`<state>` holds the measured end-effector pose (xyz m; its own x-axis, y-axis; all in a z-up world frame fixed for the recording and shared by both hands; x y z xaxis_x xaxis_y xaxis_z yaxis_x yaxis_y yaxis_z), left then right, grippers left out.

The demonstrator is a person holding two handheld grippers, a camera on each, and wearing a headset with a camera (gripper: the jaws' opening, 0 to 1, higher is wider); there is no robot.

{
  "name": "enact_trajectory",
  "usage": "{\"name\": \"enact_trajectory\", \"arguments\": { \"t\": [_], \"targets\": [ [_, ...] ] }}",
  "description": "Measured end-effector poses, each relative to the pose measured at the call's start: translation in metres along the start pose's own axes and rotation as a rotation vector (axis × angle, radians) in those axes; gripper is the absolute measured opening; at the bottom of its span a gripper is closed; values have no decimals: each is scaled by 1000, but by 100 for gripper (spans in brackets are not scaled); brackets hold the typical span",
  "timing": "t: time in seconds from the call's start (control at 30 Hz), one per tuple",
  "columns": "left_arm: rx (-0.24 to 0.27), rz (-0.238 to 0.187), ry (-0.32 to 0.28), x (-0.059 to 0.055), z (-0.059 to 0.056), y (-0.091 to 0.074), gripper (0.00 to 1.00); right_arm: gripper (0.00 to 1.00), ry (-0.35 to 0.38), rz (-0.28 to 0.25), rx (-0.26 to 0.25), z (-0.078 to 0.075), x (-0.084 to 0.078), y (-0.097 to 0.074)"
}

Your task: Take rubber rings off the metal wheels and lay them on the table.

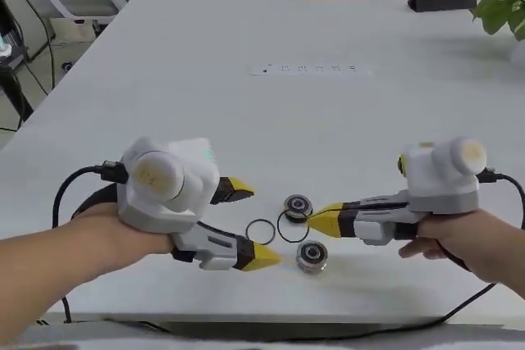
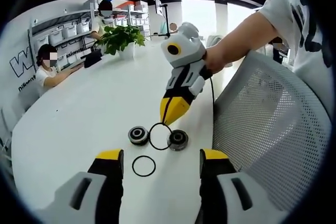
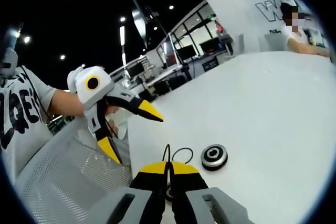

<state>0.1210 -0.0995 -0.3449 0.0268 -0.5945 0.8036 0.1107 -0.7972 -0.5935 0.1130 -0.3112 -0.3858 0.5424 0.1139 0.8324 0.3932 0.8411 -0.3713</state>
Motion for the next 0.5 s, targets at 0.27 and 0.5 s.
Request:
{"name": "enact_trajectory", "arguments": {
  "t": [0.27,0.5],
  "targets": [
    [27,-6,-22,-6,5,-12,61,0,-13,3,8,-2,10,9],
    [55,-16,-36,-10,10,-25,64,0,-23,14,27,0,14,21]
  ]
}}
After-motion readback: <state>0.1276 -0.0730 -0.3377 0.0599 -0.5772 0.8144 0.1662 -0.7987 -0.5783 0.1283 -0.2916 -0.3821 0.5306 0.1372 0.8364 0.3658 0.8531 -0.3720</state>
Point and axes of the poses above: the centre of the closed fingertips' face, and the gripper's own axes: y roughly forward along the fingers, z roughly to its left, x roughly out of its top, the point moved 10 cm from there along -y, roughly backward along the fingers, and after that the axes turned 4 degrees about -x, right-handed, at the moved point
